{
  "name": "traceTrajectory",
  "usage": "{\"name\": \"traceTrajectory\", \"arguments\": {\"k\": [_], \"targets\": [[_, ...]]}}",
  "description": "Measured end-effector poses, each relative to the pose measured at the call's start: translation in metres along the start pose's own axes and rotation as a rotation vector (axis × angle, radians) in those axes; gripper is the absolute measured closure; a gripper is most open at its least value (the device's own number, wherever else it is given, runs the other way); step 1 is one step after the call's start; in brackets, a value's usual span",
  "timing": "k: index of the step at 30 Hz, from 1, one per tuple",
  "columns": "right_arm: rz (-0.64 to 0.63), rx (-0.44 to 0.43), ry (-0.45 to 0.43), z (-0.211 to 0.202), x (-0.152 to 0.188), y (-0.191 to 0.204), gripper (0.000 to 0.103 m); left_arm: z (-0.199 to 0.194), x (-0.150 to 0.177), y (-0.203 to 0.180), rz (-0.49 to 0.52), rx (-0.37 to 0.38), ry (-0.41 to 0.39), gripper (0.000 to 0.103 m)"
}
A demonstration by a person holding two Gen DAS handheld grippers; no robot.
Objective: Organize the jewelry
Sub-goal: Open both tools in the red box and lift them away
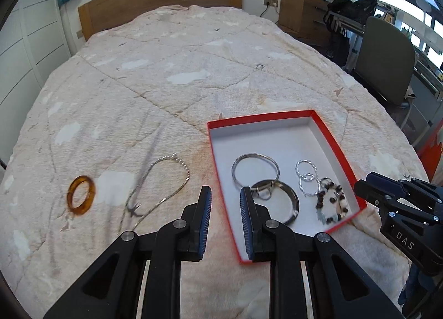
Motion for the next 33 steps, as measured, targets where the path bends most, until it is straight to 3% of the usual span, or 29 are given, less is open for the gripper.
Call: {"name": "traceTrajectory", "arguments": {"k": [8, 16, 20, 33], "targets": [[-0.032, -0.036, -0.038, -0.048, 0.018, 0.044, 0.079, -0.057, 0.022, 0.043, -0.091, -0.079, -0.035, 0.070], [-0.058, -0.085, -0.069, -0.081, 0.029, 0.088, 0.079, -0.112, 0.038, 0.093, -0.189, -0.172, -0.108, 0.052], [-0.083, -0.104, -0.081, -0.093, 0.036, 0.111, 0.079, -0.133, 0.050, 0.110, -0.212, -0.198, -0.132, 0.049], [-0.150, -0.102, -0.106, -0.125, 0.054, 0.161, 0.079, -0.179, 0.094, 0.146, -0.273, -0.208, -0.174, 0.038]]}}
Point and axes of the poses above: each gripper's, at about its wrist camera, not at the fingertips, and z roughly the way its jaws point, y to its left, x to its underside, the point moved 7 cm from there along z, roughly the way its jaws point, and after that the axes turned 5 degrees about -x, right-handed, at the moved point
